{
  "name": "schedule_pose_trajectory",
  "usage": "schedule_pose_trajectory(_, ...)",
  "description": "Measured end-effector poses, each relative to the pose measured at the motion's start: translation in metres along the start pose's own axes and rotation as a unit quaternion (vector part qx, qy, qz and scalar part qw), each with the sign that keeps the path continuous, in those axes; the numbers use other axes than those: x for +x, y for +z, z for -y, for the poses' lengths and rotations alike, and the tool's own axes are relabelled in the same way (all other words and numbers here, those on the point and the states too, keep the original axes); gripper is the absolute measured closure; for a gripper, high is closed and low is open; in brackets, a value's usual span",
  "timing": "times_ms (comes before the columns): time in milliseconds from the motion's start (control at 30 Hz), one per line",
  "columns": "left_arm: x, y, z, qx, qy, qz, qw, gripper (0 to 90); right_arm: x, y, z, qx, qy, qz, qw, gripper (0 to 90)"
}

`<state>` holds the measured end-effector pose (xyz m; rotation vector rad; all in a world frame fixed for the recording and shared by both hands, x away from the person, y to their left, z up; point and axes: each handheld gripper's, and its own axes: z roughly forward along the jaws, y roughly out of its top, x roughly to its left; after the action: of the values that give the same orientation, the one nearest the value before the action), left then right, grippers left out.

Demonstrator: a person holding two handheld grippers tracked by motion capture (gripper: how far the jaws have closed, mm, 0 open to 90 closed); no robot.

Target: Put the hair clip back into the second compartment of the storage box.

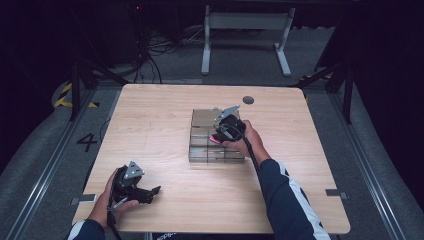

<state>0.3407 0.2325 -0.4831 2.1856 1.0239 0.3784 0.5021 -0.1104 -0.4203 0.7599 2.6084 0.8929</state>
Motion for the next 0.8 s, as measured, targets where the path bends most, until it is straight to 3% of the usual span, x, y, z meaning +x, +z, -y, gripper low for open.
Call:
schedule_pose_trajectory(167, 0.000, -0.001, 0.001, 0.001, -0.003, -0.001, 1.0000, 0.7, 0.003, -0.007, 0.001, -0.008, 0.001, 0.001, 1.0000, 66.0)
schedule_pose_trajectory(300, 0.000, -0.001, 0.001, 0.001, -0.002, -0.001, 1.0000, 0.7, 0.005, -0.016, 0.003, -0.009, -0.005, 0.002, 0.9999, 71.6)
schedule_pose_trajectory(600, 0.001, -0.001, 0.001, 0.001, 0.001, -0.001, 1.0000, 0.7, 0.008, -0.028, 0.009, -0.012, -0.008, 0.008, 0.9999, 68.6)
schedule_pose_trajectory(800, 0.001, -0.001, 0.000, 0.001, 0.001, -0.001, 1.0000, 0.6, 0.006, -0.040, 0.017, -0.023, 0.003, 0.006, 0.9997, 69.1)
